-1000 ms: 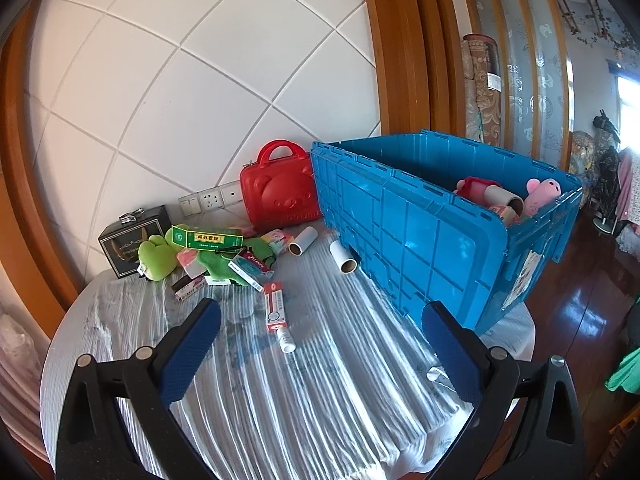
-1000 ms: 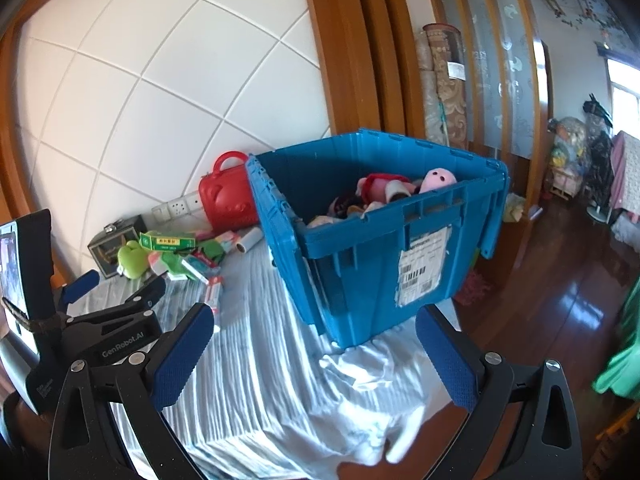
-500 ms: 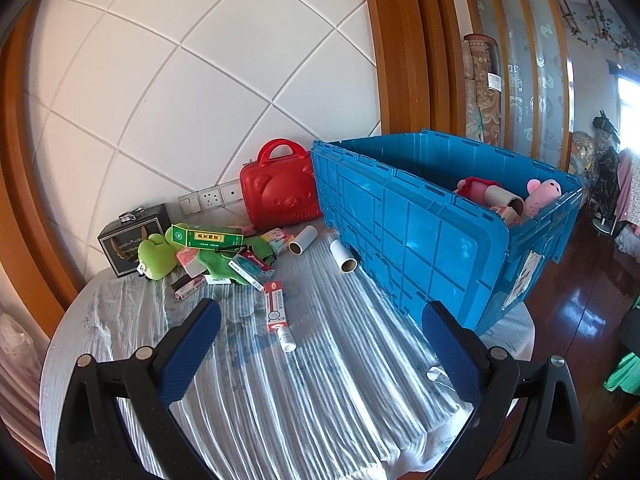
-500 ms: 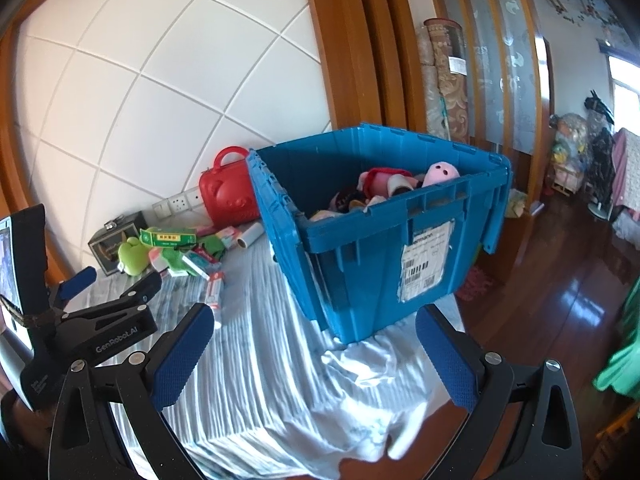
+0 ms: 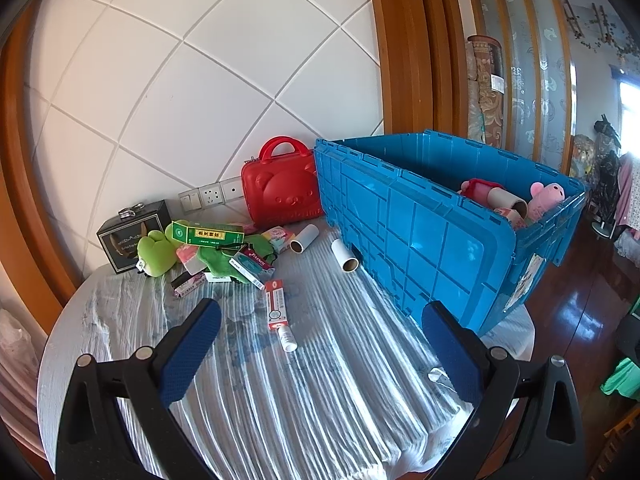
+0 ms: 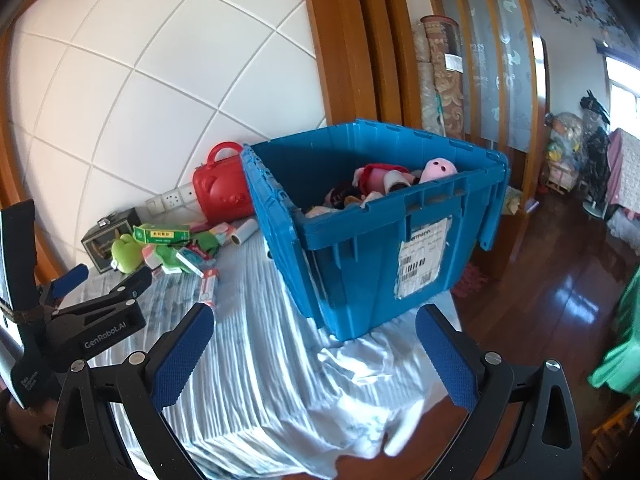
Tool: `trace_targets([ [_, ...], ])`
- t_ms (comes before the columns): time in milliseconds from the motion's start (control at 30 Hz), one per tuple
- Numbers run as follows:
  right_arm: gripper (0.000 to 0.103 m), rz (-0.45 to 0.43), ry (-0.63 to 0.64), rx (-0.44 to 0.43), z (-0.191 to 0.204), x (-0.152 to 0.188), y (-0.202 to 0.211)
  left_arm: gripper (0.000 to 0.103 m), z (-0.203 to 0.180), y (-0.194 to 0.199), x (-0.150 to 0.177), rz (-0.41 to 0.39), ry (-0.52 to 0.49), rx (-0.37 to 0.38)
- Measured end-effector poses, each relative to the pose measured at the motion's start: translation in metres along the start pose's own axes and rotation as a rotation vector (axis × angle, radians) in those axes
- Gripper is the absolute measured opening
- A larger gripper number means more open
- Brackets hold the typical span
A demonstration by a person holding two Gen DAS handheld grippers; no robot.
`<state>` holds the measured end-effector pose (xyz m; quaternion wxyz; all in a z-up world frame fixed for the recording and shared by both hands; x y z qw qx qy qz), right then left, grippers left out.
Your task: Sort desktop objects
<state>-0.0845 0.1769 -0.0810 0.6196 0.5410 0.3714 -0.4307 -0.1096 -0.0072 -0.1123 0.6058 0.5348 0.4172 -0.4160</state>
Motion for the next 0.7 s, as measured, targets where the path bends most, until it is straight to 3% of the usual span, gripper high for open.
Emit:
trace_targets([
  [700, 0.102, -0.005, 0.004, -0.009, 0.0016, -0.0039, -0.0021, 0.102, -0.0058, 0.0016, -0.0068, -0.037, -0.002, 0.008],
])
Point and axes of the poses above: each gripper's, at about its wrist camera, not at the fingertips, and y roughly against the way its jaws point, z to its left, x to its underside, the point moved 8 cm from there along -y, roughly the way its jaws point, and after that the axes turned 13 degrees about -z, right-handed, at the moved point
